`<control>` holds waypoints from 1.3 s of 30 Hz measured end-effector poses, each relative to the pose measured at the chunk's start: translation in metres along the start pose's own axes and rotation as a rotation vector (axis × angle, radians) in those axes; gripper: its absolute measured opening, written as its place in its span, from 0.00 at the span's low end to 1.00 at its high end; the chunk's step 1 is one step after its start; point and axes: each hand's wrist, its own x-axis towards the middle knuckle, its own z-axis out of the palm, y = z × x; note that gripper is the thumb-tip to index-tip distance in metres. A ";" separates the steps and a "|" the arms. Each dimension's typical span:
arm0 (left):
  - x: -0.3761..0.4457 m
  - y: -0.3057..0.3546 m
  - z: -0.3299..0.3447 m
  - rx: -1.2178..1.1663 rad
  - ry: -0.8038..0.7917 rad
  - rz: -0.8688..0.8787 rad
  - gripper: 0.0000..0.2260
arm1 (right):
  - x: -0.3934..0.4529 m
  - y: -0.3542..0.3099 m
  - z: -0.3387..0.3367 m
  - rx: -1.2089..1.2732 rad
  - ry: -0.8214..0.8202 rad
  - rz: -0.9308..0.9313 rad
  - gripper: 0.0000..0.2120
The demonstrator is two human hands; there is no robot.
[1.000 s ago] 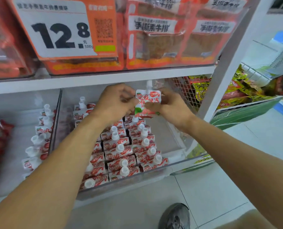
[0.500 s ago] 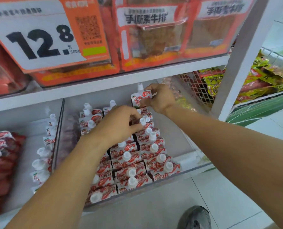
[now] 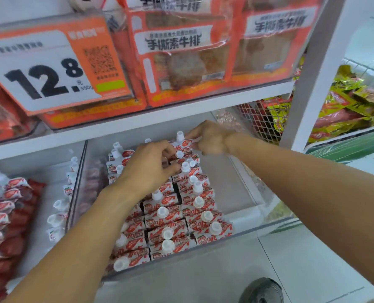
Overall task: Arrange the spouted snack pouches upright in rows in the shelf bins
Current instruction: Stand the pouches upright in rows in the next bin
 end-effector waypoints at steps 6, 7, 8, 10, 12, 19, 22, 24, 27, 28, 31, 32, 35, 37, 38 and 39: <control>0.030 0.002 0.003 0.079 -0.027 0.111 0.13 | -0.002 0.006 0.010 0.202 0.142 0.023 0.16; 0.035 0.001 0.006 0.106 -0.080 0.129 0.13 | -0.003 0.007 0.011 0.192 0.163 0.012 0.14; 0.040 0.000 0.009 0.150 -0.119 0.141 0.12 | -0.002 0.008 0.012 0.182 0.185 0.000 0.12; 0.047 -0.004 0.013 0.231 -0.141 0.162 0.08 | 0.000 0.009 0.013 0.151 0.226 -0.027 0.09; 0.051 -0.006 0.011 0.254 -0.096 0.186 0.05 | 0.005 0.007 0.014 0.123 0.275 -0.054 0.08; 0.051 -0.007 -0.001 0.102 0.062 0.210 0.07 | 0.022 -0.001 0.007 -0.087 0.170 -0.052 0.09; 0.052 -0.010 0.004 0.124 0.080 0.222 0.07 | 0.024 -0.005 0.006 -0.111 0.094 -0.022 0.06; 0.054 -0.011 0.004 0.128 0.088 0.216 0.08 | 0.022 -0.004 0.006 -0.120 0.043 -0.006 0.07; 0.057 -0.016 0.000 0.167 0.054 0.202 0.14 | 0.019 -0.003 0.009 -0.090 0.061 -0.037 0.08; 0.059 -0.017 0.000 0.179 0.041 0.206 0.16 | 0.020 -0.003 0.010 -0.135 0.110 -0.082 0.08; 0.063 -0.019 0.001 0.195 0.020 0.263 0.11 | 0.019 -0.008 0.018 -0.337 0.183 -0.141 0.13; 0.064 -0.021 0.003 0.196 0.008 0.281 0.09 | 0.019 -0.008 0.019 -0.358 0.175 -0.134 0.16; 0.065 -0.024 0.006 0.170 -0.016 0.274 0.07 | 0.019 -0.012 0.013 -0.348 0.074 -0.106 0.11; 0.067 -0.022 0.006 0.123 -0.030 0.237 0.07 | 0.014 -0.012 0.005 -0.222 -0.016 -0.038 0.11; 0.067 -0.021 0.005 0.105 -0.039 0.220 0.07 | 0.008 -0.013 0.003 -0.104 -0.075 0.019 0.14; 0.066 -0.019 0.004 0.104 -0.052 0.206 0.07 | 0.001 -0.015 0.001 0.041 -0.107 0.064 0.18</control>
